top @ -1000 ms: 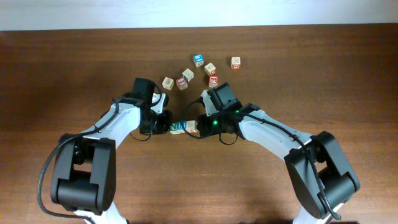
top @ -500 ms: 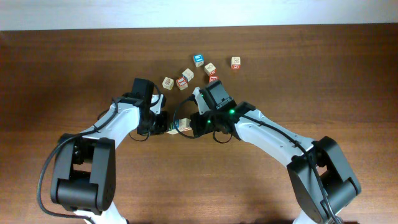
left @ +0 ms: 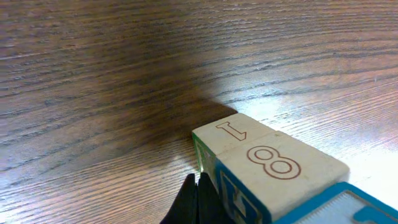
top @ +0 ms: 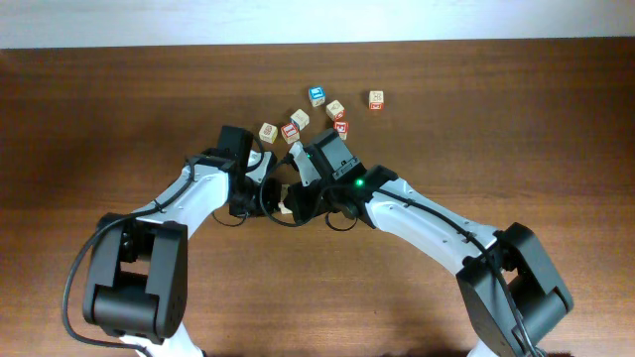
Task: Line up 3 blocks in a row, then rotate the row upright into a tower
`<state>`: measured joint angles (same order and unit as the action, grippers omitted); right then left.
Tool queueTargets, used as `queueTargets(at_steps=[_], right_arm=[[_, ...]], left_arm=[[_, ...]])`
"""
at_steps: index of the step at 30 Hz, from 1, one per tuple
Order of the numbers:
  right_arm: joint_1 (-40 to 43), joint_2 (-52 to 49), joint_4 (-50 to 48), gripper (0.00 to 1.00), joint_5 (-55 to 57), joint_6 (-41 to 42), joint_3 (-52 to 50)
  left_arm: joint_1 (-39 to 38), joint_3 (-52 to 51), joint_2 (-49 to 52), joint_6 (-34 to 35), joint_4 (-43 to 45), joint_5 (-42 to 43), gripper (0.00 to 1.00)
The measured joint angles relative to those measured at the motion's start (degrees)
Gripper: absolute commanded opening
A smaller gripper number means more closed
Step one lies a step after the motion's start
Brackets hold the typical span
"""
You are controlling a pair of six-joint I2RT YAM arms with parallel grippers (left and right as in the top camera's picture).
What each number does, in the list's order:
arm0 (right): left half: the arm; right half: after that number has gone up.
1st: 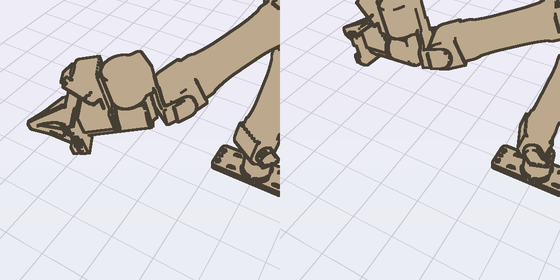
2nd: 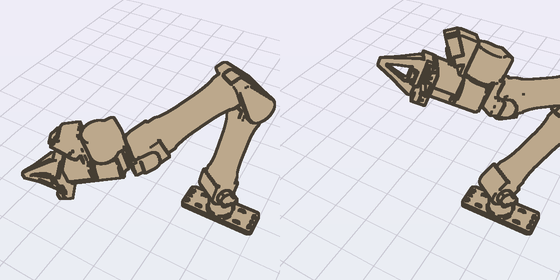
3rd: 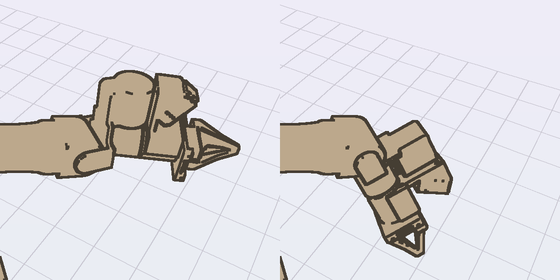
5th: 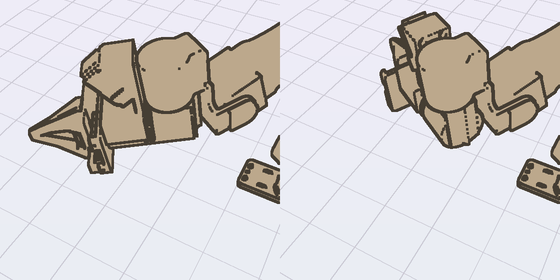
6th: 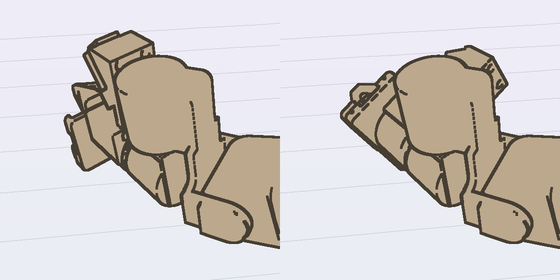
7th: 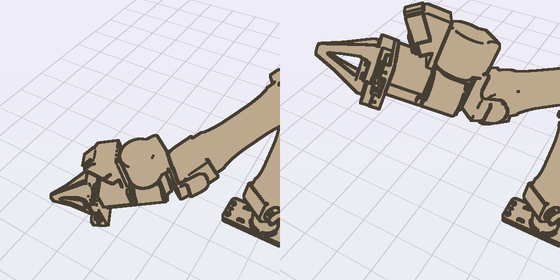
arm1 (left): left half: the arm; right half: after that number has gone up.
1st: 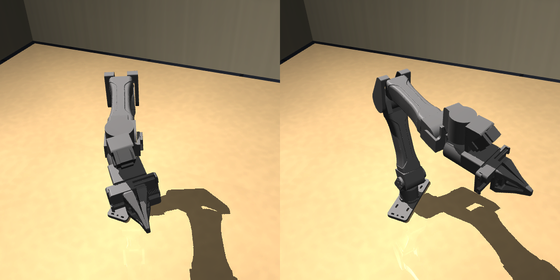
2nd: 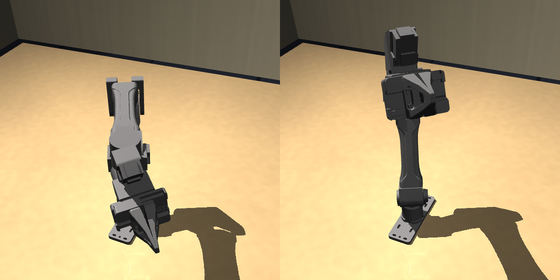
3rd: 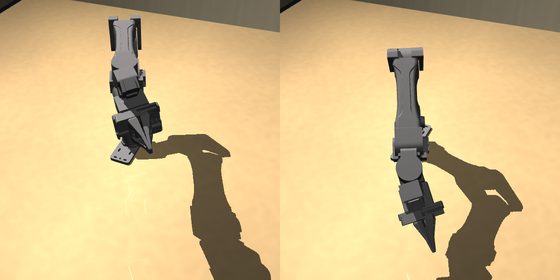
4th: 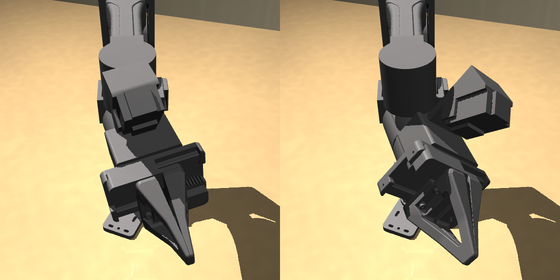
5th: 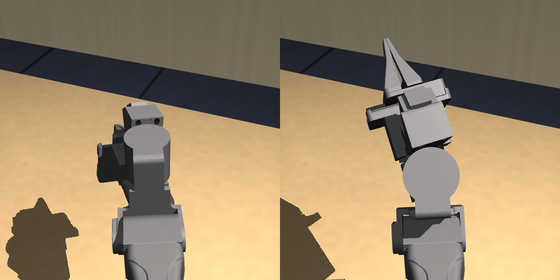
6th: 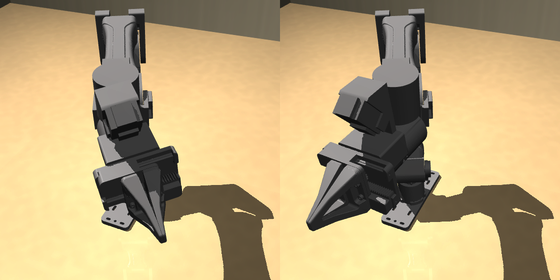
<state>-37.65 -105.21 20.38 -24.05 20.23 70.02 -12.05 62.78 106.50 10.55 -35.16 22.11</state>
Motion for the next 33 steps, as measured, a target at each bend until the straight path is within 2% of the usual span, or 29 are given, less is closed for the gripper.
queueTargets(at_steps=[6,9,12,33], right_arm=[[0.6,0.2,9.6,0.05,3.8,0.3,3.8],[6.8,0.5,13.9,0.13,6.3,0.9,3.9],[10.7,0.6,14.3,0.14,9.2,1.0,3.9],[10.7,0.6,14.3,0.13,9.9,1.0,3.9]], left_arm=[[0.0,0.0,0.0,4.1,-0.2,-8.5,0.0],[0.0,2.3,0.0,4.5,-2.4,-9.2,0.0],[0.0,5.1,-0.2,4.7,-4.3,-7.5,0.0],[-1.2,5.3,-0.3,4.7,-6.0,-3.0,0.0]])
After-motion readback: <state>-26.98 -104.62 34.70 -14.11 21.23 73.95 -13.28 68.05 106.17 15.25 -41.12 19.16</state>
